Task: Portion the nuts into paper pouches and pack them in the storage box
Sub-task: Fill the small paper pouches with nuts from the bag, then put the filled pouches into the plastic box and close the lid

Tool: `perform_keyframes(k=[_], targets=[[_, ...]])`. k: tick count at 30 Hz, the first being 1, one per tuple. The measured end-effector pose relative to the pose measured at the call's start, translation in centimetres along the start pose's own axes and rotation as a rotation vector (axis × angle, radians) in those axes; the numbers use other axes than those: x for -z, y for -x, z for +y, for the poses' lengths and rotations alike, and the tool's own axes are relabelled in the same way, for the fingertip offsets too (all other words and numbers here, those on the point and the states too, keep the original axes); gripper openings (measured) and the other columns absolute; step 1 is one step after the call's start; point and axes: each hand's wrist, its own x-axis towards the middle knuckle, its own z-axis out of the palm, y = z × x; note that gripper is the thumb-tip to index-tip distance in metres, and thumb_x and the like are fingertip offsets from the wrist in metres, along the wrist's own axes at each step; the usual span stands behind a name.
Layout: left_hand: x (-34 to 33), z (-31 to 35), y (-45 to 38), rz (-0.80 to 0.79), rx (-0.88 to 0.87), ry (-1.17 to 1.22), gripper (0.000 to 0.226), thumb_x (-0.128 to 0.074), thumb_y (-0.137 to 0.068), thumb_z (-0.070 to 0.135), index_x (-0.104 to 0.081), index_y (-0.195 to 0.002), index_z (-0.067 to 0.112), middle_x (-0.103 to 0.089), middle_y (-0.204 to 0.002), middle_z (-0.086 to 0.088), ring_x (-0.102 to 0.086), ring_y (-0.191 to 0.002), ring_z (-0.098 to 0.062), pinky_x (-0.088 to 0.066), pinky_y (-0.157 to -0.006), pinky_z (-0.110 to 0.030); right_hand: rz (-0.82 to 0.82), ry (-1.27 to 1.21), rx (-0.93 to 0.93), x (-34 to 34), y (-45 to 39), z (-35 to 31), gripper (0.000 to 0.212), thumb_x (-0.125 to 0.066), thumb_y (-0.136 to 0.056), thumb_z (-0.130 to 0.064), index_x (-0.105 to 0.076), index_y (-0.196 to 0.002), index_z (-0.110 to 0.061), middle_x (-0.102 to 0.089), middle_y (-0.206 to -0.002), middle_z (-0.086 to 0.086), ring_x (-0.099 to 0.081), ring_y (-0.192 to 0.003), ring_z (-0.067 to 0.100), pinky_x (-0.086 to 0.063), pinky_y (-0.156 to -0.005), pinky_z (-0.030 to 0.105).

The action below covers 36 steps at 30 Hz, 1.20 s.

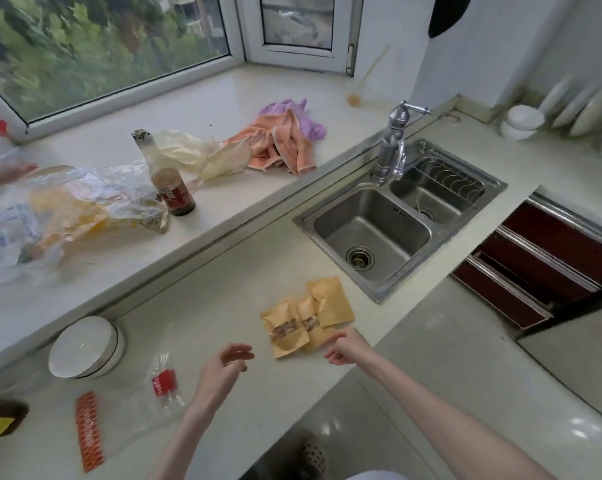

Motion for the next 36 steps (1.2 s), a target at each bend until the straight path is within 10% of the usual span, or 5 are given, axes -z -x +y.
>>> perform_keyframes(k=[19, 36], targets=[[-2.0, -0.5, -0.4, -0.031, 0.021, 0.052, 0.029, -0.053, -0.089, 0.000, -0.067, -0.106, 0.019, -0.074, -0.099, 0.003, -0.066, -0.092, -0.021, -0.049, -0.074, -0.029, 0.029, 0.042, -0.056, 2.8, 2.2, 3.0, 0.033, -0.042, -0.083, 0.012, -0.060, -0.110, 0.002, -0.065, -0.075, 0.013, -0.057, -0.056, 0.015, -0.047, -0.051, 0.019], [-0.3, -18.7, 21.2, 0.712, 0.439, 0.647, 0.020, -0.044, -0.100, 0.006, -0.063, -0.101, 0.013, -0.067, -0.095, -0.004, -0.057, -0.075, -0.012, -0.037, -0.053, -0.022, -0.547, 0.764, 0.185, -15.9, 5.1, 1.7, 0.026, -0.040, -0.086, 0.003, -0.063, -0.093, -0.008, -0.067, -0.069, 0.007, -0.060, -0.055, 0.015, -0.047, -0.051, 0.020]])
